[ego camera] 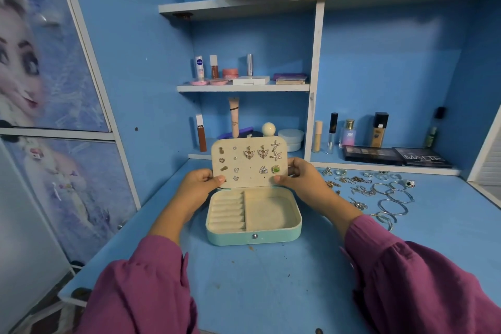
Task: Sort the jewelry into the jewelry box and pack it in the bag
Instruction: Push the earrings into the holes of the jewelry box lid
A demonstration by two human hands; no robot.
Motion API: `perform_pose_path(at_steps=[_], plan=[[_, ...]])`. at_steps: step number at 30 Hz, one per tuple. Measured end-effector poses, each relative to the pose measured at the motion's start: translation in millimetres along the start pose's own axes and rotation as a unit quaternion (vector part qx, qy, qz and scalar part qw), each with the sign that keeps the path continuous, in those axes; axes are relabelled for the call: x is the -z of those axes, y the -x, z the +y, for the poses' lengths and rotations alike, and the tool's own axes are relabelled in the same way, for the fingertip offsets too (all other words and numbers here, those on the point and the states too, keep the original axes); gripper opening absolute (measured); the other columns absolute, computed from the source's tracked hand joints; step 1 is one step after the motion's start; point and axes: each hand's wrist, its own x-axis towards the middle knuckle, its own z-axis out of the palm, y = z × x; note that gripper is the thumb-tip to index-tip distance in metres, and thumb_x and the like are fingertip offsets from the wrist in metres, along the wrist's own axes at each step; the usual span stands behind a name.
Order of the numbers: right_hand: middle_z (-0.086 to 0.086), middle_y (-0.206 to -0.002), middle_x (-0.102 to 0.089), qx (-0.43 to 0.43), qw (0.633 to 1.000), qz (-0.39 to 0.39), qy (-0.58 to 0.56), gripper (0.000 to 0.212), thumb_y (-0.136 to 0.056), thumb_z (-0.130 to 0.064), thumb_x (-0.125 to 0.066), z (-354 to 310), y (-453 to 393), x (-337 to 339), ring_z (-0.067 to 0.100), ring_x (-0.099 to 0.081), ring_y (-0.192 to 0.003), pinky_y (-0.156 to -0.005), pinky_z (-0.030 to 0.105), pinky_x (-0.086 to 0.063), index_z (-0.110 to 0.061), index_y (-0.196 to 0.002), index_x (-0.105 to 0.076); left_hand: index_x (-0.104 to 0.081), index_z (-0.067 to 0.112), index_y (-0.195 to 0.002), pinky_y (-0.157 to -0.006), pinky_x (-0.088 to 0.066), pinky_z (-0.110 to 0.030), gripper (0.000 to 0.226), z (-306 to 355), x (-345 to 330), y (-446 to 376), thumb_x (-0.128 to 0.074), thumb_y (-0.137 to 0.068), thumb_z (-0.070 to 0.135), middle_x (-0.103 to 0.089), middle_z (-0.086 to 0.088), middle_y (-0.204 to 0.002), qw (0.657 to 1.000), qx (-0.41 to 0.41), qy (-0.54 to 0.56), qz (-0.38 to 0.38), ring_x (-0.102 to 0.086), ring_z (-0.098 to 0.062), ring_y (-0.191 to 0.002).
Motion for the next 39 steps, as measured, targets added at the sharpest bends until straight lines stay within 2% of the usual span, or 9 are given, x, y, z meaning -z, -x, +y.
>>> perform_pose_path(at_steps=[3, 7, 15, 20, 25, 27, 31, 36, 39], plan=[[0.005, -0.105, -0.068, 0.002, 1.0, 0.005, 0.012, 0.026, -0.082, -0.01, -0.072, 1, -1, -1, 0.021, -0.064, -0.1, -0.092, 0.037, -0.051, -0.012, -0.103, -0.057, -0.069, 0.016, -0.088, -0.075, -0.05, -0.022, 0.008, 1, 0, 2, -0.062, -0.09, 0.012, -0.072, 0.002, -0.091, 1.0, 0.004, 0.015, 0.002, -0.067, -0.012, -0.087], [0.003, -0.106, -0.068, -0.003, 0.999, 0.018, 0.039, 0.027, -0.084, -0.013, -0.07, 2, -3, -3, 0.019, -0.063, -0.098, -0.09, 0.036, -0.051, -0.011, -0.107, -0.057, -0.067, 0.01, -0.086, -0.077, -0.052, -0.025, 0.001, 2, 0, 2, -0.066, -0.087, 0.01, -0.073, -0.004, -0.089, 0.999, -0.016, 0.021, 0.022, -0.068, -0.018, -0.085], [0.002, -0.102, -0.068, -0.004, 0.999, 0.032, 0.036, 0.028, -0.082, -0.013, -0.073, 3, -1, -3, 0.015, -0.063, -0.091, -0.079, 0.025, -0.051, -0.01, -0.105, -0.058, -0.067, 0.01, -0.085, -0.066, -0.052, -0.014, 0.005, 9, -6, 4, -0.065, -0.087, 0.006, -0.073, -0.002, -0.089, 0.994, -0.049, 0.086, 0.047, -0.069, -0.009, -0.08], [0.003, -0.101, -0.068, -0.018, 0.998, 0.038, 0.039, 0.03, -0.082, -0.014, -0.073, 2, -1, -5, 0.017, -0.064, -0.092, -0.083, 0.032, -0.053, -0.012, -0.107, -0.057, -0.067, 0.013, -0.09, -0.069, -0.052, -0.017, 0.009, 9, -9, 2, -0.062, -0.089, 0.006, -0.072, -0.001, -0.092, 0.994, -0.043, 0.096, 0.039, -0.069, -0.01, -0.082], [-0.004, -0.096, -0.065, -0.013, 0.997, 0.042, 0.068, 0.026, -0.087, -0.016, -0.067, 1, -1, -8, 0.006, -0.059, -0.082, -0.072, 0.02, -0.048, -0.015, -0.112, -0.059, -0.067, 0.01, -0.088, -0.071, -0.053, -0.024, 0.004, 6, -12, -2, -0.063, -0.088, 0.007, -0.072, -0.006, -0.09, 0.995, -0.032, 0.072, 0.066, -0.068, -0.016, -0.081], [-0.001, -0.1, -0.065, -0.012, 0.995, 0.05, 0.089, 0.024, -0.091, -0.015, -0.061, 1, -1, -9, 0.012, -0.06, -0.087, -0.071, 0.019, -0.043, -0.013, -0.114, -0.062, -0.064, 0.013, -0.09, -0.069, -0.052, -0.024, 0.008, 5, -12, -3, -0.065, -0.087, 0.006, -0.071, -0.005, -0.087, 0.994, -0.032, 0.064, 0.083, -0.067, -0.014, -0.078], [0.018, -0.098, -0.066, -0.009, 0.989, 0.048, 0.142, 0.016, -0.092, -0.013, -0.056, 6, -5, -10, 0.034, -0.059, -0.093, -0.069, 0.029, -0.04, -0.002, -0.095, -0.068, -0.061, 0.012, -0.1, -0.068, -0.049, -0.024, 0.019, 1, -12, -6, -0.066, -0.085, 0.002, -0.068, -0.002, -0.081, 0.995, -0.02, 0.031, 0.096, -0.066, -0.014, -0.075], [0.01, -0.093, -0.051, -0.027, 0.981, 0.05, 0.185, 0.03, -0.095, -0.016, -0.052, 14, -10, -12, 0.019, -0.042, -0.075, -0.062, 0.025, -0.03, -0.019, -0.065, -0.052, -0.066, 0.006, -0.102, -0.075, -0.052, -0.029, 0.019, -2, -15, -6, -0.065, -0.085, -0.002, -0.068, -0.004, -0.084, 0.996, 0.001, 0.005, 0.094, -0.064, -0.015, -0.074], [0.008, -0.096, -0.045, -0.039, 0.978, 0.046, 0.2, 0.036, -0.098, -0.015, -0.046, 13, -10, -12, 0.02, -0.041, -0.075, -0.061, 0.022, -0.031, -0.028, -0.065, -0.051, -0.068, 0.001, -0.105, -0.083, -0.053, -0.034, 0.021, -3, -15, -5, -0.065, -0.084, -0.002, -0.07, -0.012, -0.094, 0.995, 0.021, -0.008, 0.092, -0.065, -0.022, -0.081]])
